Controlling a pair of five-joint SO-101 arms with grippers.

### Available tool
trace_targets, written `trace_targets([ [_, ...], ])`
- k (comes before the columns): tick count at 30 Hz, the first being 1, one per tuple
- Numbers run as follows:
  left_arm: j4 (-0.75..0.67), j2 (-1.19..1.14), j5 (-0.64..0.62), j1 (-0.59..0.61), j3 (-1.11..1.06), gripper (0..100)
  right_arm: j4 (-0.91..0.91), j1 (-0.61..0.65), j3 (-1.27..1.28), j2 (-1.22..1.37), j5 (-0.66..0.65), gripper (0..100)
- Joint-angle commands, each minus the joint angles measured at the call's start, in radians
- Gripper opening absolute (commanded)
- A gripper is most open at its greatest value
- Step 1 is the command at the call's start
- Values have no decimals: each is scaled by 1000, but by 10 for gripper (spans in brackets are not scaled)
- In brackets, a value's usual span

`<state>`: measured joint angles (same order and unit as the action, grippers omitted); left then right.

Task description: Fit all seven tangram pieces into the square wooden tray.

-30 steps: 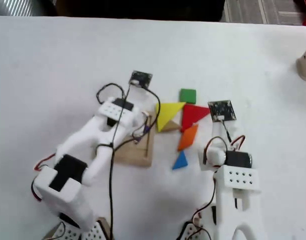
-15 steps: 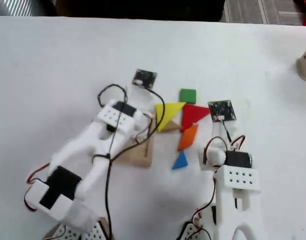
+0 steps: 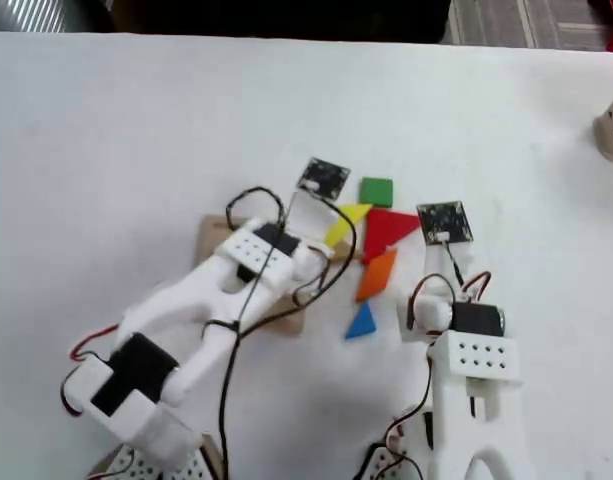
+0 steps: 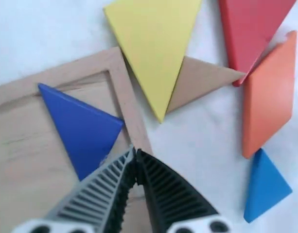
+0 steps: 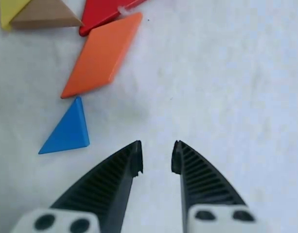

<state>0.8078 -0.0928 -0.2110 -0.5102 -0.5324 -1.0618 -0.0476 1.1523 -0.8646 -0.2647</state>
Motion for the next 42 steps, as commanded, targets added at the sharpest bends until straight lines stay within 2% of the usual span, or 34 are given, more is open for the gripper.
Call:
trace_targets([
  [1,-91,-33,-20,7,31,23,21,-7,-6,-24,-18,101],
  [14,-83,-145,-23,44,261,22,41,-7,5,-22,-18,101],
  [18,52,-59,-17,45,292,22,45,-7,12,-22,-18,101],
  [22,144,81,-14,91,219,23,45,-7,12,-22,-18,101],
  [24,121,111,-14,148,152,23,45,-7,14,-22,-18,101],
  [27,6,96,-14,231,64,23,45,-5,14,-22,-18,101],
  [30,-57,45,-14,272,34,23,45,-5,14,-22,-18,101],
  [36,-57,-13,-14,242,26,23,45,-7,14,-22,-18,101],
  [42,-21,-68,-20,125,26,23,45,-7,14,-22,-18,101],
])
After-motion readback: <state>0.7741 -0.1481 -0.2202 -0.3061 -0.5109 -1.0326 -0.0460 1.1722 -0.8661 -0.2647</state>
